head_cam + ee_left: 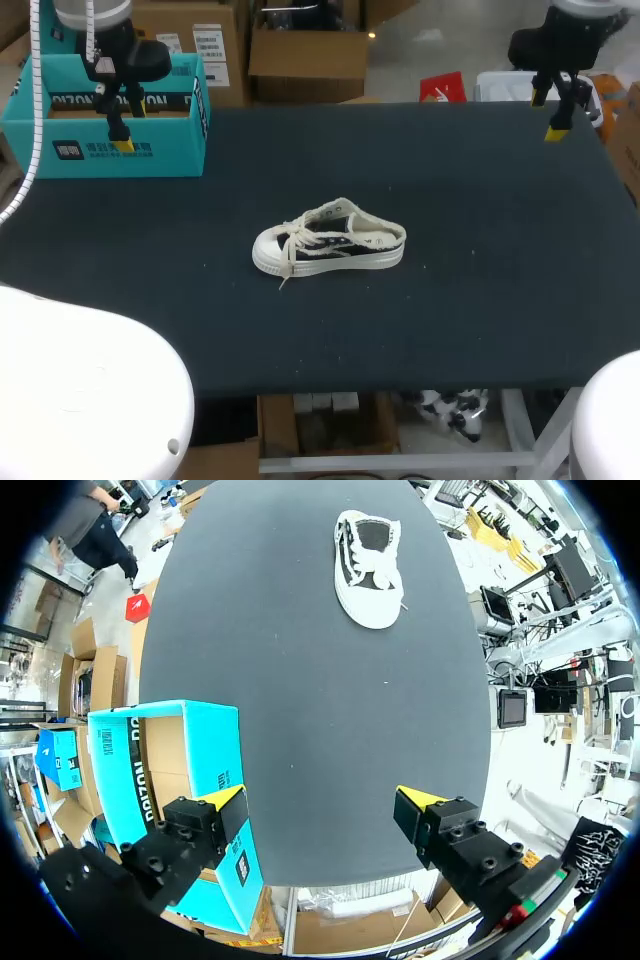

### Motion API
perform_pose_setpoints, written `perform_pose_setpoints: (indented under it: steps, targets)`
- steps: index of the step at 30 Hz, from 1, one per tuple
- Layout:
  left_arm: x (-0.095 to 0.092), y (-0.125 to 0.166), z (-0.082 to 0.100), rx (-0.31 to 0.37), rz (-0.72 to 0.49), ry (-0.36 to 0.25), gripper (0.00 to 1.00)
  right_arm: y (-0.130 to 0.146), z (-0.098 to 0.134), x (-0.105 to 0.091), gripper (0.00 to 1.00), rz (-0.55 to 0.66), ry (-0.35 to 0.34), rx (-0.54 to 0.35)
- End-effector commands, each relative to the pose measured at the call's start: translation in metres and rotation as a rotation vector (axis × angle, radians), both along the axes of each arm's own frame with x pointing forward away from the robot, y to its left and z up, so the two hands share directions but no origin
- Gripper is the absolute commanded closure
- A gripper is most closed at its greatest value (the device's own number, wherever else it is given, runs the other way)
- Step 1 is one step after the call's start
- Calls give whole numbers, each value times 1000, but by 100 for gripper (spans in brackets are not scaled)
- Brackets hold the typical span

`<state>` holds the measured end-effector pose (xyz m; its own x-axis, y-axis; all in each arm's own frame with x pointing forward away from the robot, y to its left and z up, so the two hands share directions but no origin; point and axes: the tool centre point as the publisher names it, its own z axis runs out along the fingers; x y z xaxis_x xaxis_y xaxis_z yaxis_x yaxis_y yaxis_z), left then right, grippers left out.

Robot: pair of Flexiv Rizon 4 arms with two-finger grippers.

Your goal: Open the shoe tongue, take the insole out of the shoe, put the insole back into the shoe, and pack the shoe into the shoebox

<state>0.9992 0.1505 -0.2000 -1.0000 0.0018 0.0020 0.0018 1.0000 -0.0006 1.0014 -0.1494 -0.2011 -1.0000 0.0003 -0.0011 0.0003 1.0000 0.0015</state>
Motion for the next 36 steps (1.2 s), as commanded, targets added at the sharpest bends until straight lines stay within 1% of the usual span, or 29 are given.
perform_pose_setpoints:
  steps: [1,5,6,7,8,9,10,11,12,13,15,16,19,21,23,36]
  targets:
    - [-1,-3,-1,-1,1,-2,0,3,-2,0,0,-12,-2,34]
    - [1,-16,-5,-32,115,-5,0,17,-17,-10,0,-10,-24,130]
    - [-4,-21,-7,-44,138,-6,0,20,-21,-14,0,-16,-32,179]
    - [-6,-26,-9,-48,179,-5,0,23,-26,-17,0,-31,-37,192]
    - [-9,-31,-12,-49,227,-4,0,28,-31,-21,0,-17,-37,196]
    - [-12,-35,-14,-55,263,2,0,32,-36,-25,0,-31,-32,223]
    - [-16,-41,-17,-49,320,3,0,37,-41,-28,0,-37,-33,230]
    - [-18,-46,-19,-59,381,11,0,42,-46,-32,0,-28,-33,246]
    - [-20,-52,-20,-86,421,28,0,46,-49,-35,0,-49,-35,276]
    - [-22,-56,-21,-118,468,58,0,50,-53,-38,0,-62,-40,289]
    - [-23,-65,-27,-114,529,92,0,59,-59,-44,0,-71,-43,331]
    - [-25,-68,-29,-130,558,112,0,65,-62,-47,0,-66,-51,339]
    - [-28,-78,-35,-135,635,116,0,83,-71,-52,0,-56,-55,376]
    - [-30,-82,-36,-137,682,118,0,95,-77,-54,0,-60,-61,423]
    - [-30,-82,-36,-137,682,118,0,108,-83,-56,0,-53,-71,464]
    - [-30,-82,-36,-137,682,118,0,108,-83,-56,0,-53,-71,464]
